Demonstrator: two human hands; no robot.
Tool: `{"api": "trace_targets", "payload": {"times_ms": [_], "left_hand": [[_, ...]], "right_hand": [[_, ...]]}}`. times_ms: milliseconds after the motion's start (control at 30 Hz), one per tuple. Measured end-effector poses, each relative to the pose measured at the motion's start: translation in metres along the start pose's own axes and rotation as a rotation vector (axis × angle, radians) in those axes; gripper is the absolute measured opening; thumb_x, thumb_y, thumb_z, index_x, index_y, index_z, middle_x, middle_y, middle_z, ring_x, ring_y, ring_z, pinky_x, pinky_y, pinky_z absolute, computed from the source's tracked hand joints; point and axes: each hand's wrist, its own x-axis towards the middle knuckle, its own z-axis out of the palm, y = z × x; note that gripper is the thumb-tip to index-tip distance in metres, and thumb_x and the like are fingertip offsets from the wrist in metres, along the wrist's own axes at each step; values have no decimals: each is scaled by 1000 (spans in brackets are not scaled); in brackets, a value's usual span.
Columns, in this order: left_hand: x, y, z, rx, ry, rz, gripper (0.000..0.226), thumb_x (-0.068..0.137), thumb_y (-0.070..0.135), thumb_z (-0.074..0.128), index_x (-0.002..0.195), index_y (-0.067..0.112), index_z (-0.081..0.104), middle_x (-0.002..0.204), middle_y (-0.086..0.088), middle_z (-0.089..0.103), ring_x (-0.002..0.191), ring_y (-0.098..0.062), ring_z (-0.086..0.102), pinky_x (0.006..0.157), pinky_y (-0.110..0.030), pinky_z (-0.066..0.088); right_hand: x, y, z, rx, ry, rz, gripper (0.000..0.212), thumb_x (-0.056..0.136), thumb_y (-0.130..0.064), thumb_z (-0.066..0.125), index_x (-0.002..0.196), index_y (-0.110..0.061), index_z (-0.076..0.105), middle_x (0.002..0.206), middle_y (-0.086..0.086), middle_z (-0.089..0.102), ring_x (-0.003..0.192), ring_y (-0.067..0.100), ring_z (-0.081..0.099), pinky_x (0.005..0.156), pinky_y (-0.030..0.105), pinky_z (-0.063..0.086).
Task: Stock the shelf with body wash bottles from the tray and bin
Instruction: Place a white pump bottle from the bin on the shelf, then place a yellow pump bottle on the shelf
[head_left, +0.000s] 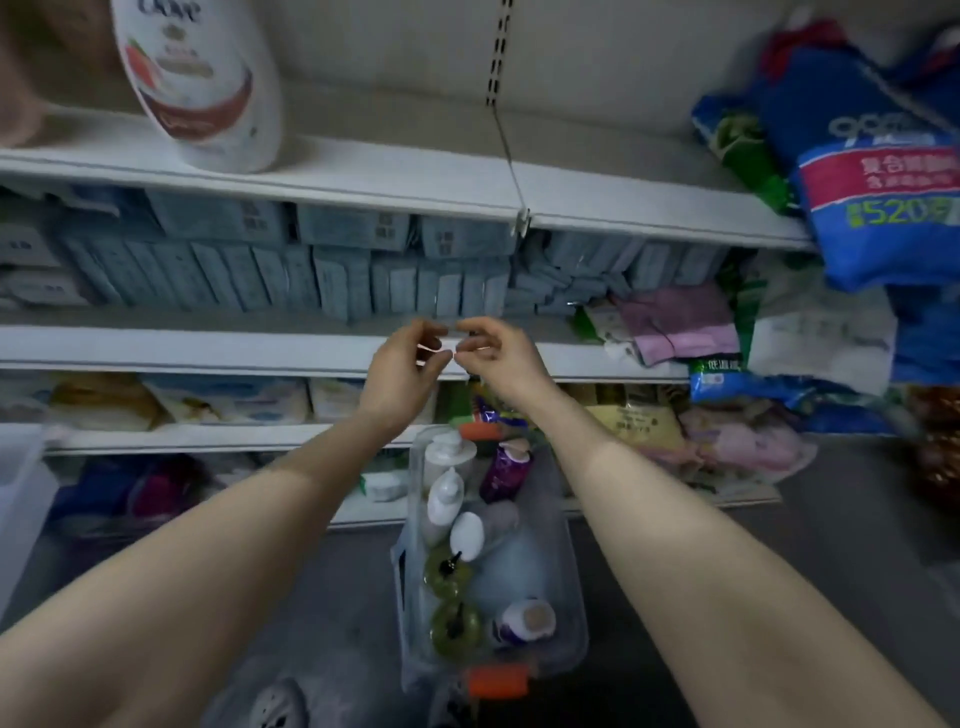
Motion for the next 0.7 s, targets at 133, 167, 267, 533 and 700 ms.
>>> {"api": "trace_targets", "payload": {"times_ms": [133,167,267,533,700], "left_hand": [[-31,-26,45,17,-106,-93,24,90,17,66,113,12,61,97,2,63,87,-14,63,82,-31,53],[-40,-34,55,26,-119,-120,25,89,16,66,113,11,62,96,1,63,87,-15,64,82,-32,53],[-70,-60,80,52,-158,-229,24,88,17,68,111,15,62,97,-2,65,85,-17,64,83,-36,54],[-140,-118,122,88,-355,-570,32,88,21,69,118,17,60,108,-3,66,89,-17,66,83,-31,53],[-161,-142,145,84,-441,-715,44,89,23,67,129,11,52,113,-3,63,102,-22,64,86,-30,49]], "right_hand": [[-19,72,6,15,-46,89,36,86,8,64,114,-15,66,90,8,68,84,18,65,81,26,53],[-23,89,9,16,-67,117,37,86,11,63,116,-10,66,92,13,68,85,18,64,81,24,52],[-39,135,19,25,-129,215,38,87,10,64,121,-6,64,98,11,69,87,15,65,83,21,53],[-80,223,52,36,-190,533,38,87,3,68,120,-12,61,104,6,64,100,21,62,94,33,52],[-97,266,84,18,-166,753,34,88,-16,71,118,-16,55,113,-1,64,104,18,62,93,35,51]]}}
